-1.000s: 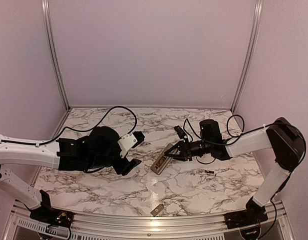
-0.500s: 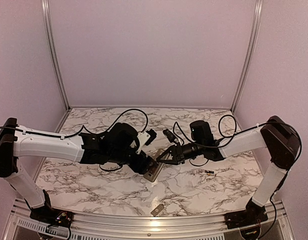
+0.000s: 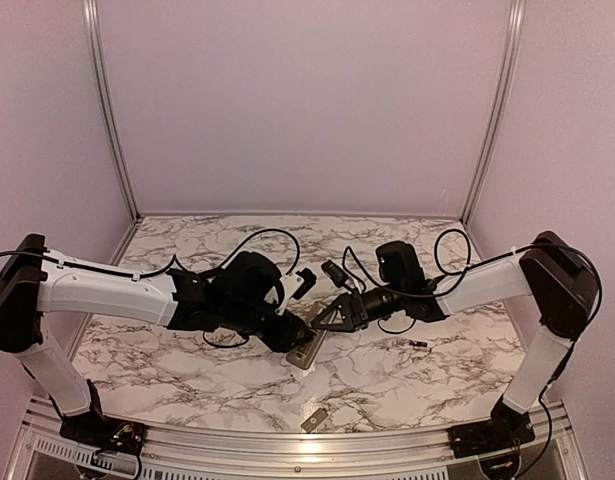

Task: Load the batteries into the remote control
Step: Pass from the right arm to the left, then move the right arm with the battery to the center of the board.

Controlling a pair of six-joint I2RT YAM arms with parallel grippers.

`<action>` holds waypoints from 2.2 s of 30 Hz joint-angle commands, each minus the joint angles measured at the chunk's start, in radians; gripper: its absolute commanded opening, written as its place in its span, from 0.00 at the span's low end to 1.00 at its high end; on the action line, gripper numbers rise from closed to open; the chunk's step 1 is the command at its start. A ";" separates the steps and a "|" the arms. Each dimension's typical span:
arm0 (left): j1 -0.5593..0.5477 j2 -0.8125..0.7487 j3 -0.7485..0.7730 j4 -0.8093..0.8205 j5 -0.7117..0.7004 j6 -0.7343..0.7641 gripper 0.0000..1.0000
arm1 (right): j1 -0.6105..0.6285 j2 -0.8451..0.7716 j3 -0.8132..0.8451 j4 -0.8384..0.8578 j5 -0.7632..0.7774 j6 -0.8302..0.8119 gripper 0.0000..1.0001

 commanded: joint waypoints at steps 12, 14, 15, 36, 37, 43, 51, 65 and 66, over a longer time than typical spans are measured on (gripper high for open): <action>0.004 0.009 -0.021 0.017 0.050 -0.056 0.37 | 0.001 -0.020 0.047 -0.015 -0.025 -0.041 0.00; 0.006 0.012 -0.024 0.019 0.067 -0.061 0.40 | 0.001 -0.021 0.051 -0.012 -0.027 -0.040 0.00; 0.007 0.015 -0.026 0.020 0.073 -0.062 0.39 | -0.001 -0.022 0.052 -0.011 -0.030 -0.041 0.00; 0.073 0.004 -0.077 0.104 0.191 -0.139 0.00 | -0.087 -0.080 0.089 -0.284 0.057 -0.225 0.51; 0.079 0.002 -0.081 0.109 0.195 -0.140 0.00 | -0.098 -0.096 0.101 -0.353 0.092 -0.277 0.53; 0.099 -0.009 -0.103 0.122 0.216 -0.138 0.00 | -0.123 -0.161 0.182 -0.806 0.473 -0.561 0.56; 0.112 -0.032 -0.114 0.151 0.241 -0.139 0.00 | -0.099 -0.170 0.209 -1.098 0.862 -0.607 0.74; 0.114 -0.093 -0.159 0.195 0.264 -0.126 0.00 | -0.025 -0.112 0.339 -1.347 1.117 -0.532 0.71; 0.114 -0.097 -0.163 0.196 0.266 -0.124 0.00 | -0.022 -0.097 0.355 -1.361 1.128 -0.532 0.71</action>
